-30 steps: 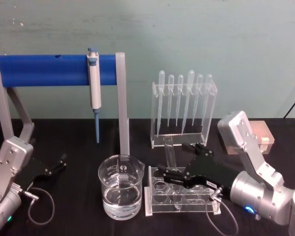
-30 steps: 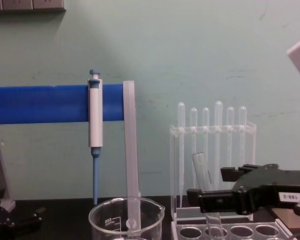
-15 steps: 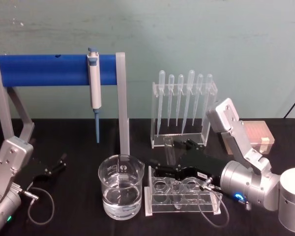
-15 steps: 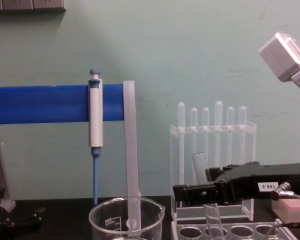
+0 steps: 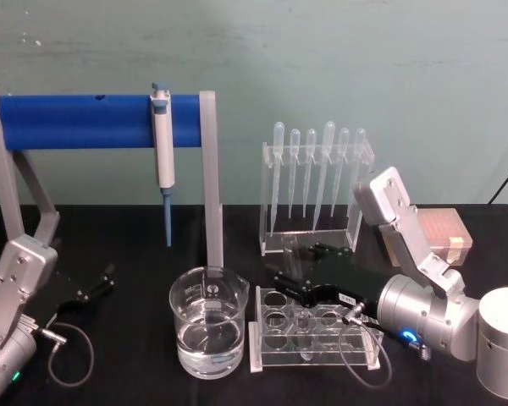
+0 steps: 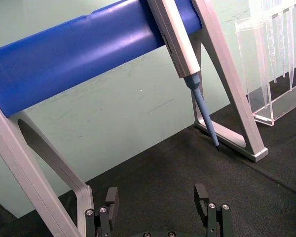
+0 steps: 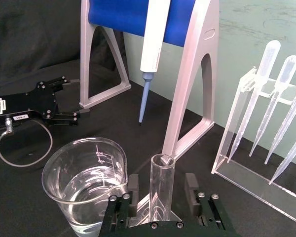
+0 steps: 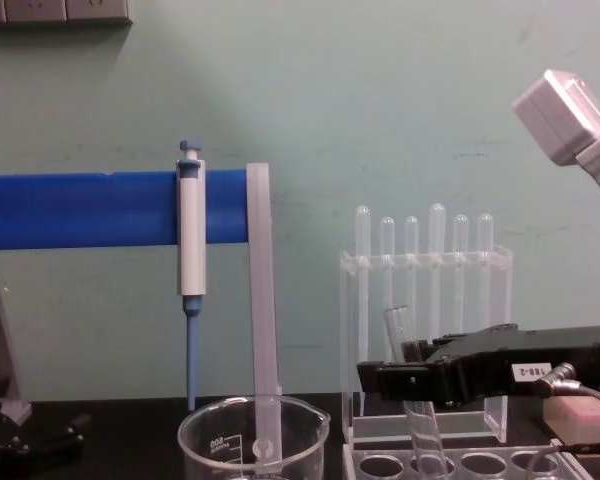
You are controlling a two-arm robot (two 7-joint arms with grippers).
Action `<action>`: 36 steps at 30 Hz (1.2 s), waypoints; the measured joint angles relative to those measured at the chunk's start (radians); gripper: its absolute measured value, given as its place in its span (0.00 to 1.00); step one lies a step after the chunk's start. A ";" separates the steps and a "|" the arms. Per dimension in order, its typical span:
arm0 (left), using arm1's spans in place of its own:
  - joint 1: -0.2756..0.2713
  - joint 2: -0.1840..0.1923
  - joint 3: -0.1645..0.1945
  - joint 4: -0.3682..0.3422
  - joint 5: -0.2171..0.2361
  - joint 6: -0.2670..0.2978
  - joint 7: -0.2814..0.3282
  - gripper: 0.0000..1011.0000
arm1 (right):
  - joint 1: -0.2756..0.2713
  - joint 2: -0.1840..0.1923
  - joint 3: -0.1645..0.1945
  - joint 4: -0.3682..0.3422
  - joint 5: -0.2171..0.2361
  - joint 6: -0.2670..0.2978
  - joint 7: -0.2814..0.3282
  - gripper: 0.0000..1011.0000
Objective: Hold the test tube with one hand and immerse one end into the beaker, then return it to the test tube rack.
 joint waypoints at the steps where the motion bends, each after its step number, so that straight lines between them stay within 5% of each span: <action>1: 0.000 0.000 0.000 0.000 0.000 0.000 0.000 0.99 | 0.000 0.000 0.001 -0.001 0.000 0.000 0.000 0.57; 13: 0.000 0.000 0.000 0.000 0.000 0.000 0.000 0.99 | -0.001 0.001 0.009 -0.009 0.005 0.000 -0.002 0.23; 21: 0.000 0.000 0.000 0.000 0.000 0.000 0.000 0.99 | -0.010 0.005 0.020 -0.024 0.014 -0.010 -0.005 0.23; 36: 0.000 0.000 0.000 0.000 0.000 0.000 0.000 0.99 | -0.092 0.027 0.104 -0.140 0.095 -0.089 -0.033 0.23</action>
